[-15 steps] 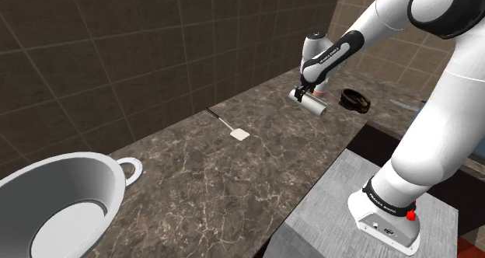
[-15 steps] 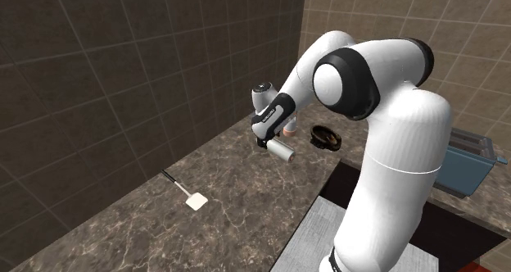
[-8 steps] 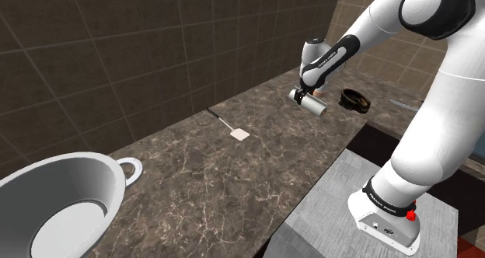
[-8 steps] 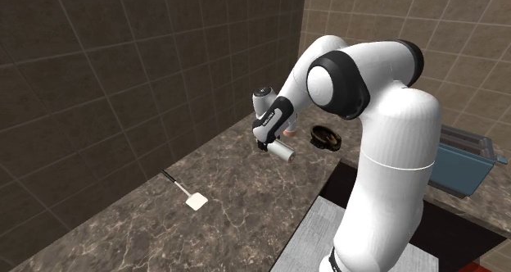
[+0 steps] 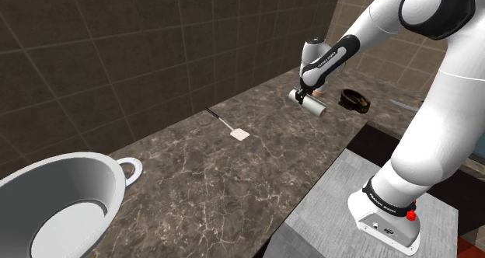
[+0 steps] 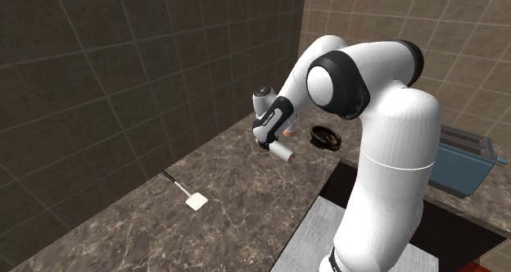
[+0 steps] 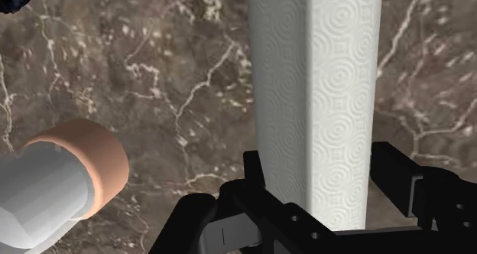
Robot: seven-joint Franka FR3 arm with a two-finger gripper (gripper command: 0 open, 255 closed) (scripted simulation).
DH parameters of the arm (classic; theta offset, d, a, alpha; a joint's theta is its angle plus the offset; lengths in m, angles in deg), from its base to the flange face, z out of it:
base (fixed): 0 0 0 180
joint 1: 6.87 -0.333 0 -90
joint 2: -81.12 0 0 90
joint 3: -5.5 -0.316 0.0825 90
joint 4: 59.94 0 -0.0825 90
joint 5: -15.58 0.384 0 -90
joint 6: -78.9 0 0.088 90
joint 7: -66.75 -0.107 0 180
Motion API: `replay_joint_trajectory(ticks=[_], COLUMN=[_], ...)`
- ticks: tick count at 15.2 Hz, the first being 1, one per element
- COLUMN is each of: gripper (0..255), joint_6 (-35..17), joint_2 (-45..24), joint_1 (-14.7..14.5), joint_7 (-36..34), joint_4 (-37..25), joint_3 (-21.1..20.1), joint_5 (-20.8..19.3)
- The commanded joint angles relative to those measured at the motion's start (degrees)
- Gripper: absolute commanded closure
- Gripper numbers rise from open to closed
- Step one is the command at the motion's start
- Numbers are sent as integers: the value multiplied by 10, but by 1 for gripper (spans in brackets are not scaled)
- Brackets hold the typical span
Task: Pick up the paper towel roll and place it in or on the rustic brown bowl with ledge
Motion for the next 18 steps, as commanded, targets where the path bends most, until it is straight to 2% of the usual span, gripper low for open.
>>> replay_joint_trajectory(ticks=[1, 6, 18], gripper=[255, 255, 255], joint_6=[0, 0, 86], joint_2=[0, 0, 74], joint_1=[0, 0, -3], joint_7=[0, 0, 28], joint_4=[0, 0, -14], joint_3=[0, 0, -4], joint_5=[0, 0, 14])
